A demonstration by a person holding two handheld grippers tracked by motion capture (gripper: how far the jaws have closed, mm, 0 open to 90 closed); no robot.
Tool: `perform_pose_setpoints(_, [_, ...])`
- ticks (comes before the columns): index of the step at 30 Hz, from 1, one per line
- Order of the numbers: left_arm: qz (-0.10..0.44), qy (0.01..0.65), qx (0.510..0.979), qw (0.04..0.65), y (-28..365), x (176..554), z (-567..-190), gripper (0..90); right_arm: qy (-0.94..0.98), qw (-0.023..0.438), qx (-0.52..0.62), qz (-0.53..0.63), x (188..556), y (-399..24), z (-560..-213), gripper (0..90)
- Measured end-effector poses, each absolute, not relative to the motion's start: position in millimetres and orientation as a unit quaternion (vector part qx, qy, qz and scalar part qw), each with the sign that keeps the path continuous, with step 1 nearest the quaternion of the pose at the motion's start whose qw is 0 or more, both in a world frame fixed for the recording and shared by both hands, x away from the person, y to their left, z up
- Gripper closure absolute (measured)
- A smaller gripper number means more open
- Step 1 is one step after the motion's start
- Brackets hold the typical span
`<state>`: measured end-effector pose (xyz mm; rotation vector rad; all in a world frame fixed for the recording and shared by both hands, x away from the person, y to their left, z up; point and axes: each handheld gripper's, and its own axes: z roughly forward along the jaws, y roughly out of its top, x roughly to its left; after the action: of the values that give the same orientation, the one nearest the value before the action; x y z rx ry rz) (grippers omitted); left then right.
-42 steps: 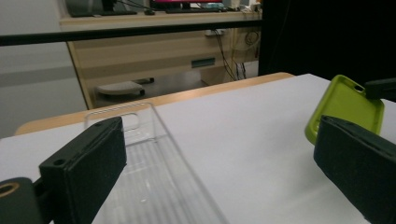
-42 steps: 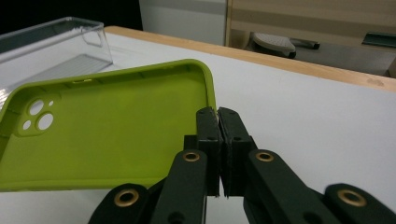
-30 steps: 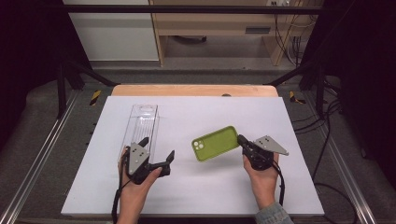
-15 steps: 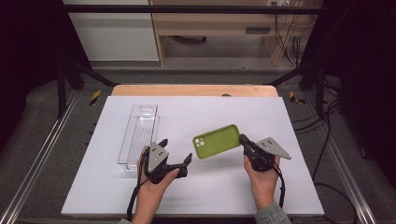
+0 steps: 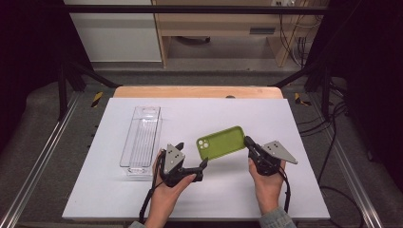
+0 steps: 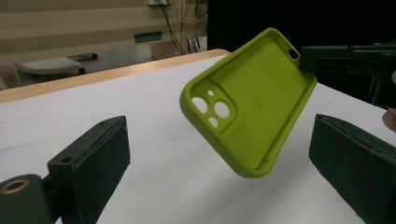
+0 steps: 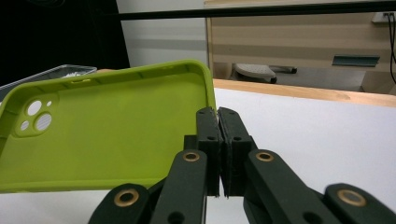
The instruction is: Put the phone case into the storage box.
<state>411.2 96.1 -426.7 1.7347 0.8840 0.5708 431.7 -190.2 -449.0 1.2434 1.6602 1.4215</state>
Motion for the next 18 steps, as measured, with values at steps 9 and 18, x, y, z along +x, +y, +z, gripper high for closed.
perform_pose_setpoints(9, [0.234, 0.382, 0.72, 0.529, 91.1, 415.3, -430.7, 6.2, 0.627, 0.316, 0.464, 0.54, 429.1, -188.6, -446.6, 88.2])
perform_pose_setpoints(18, [0.21, 0.396, 0.712, 0.541, 89.9, 419.9, -433.2, 7.0, 0.619, 0.322, 0.461, 0.548, 426.7, -189.4, -444.5, 88.2])
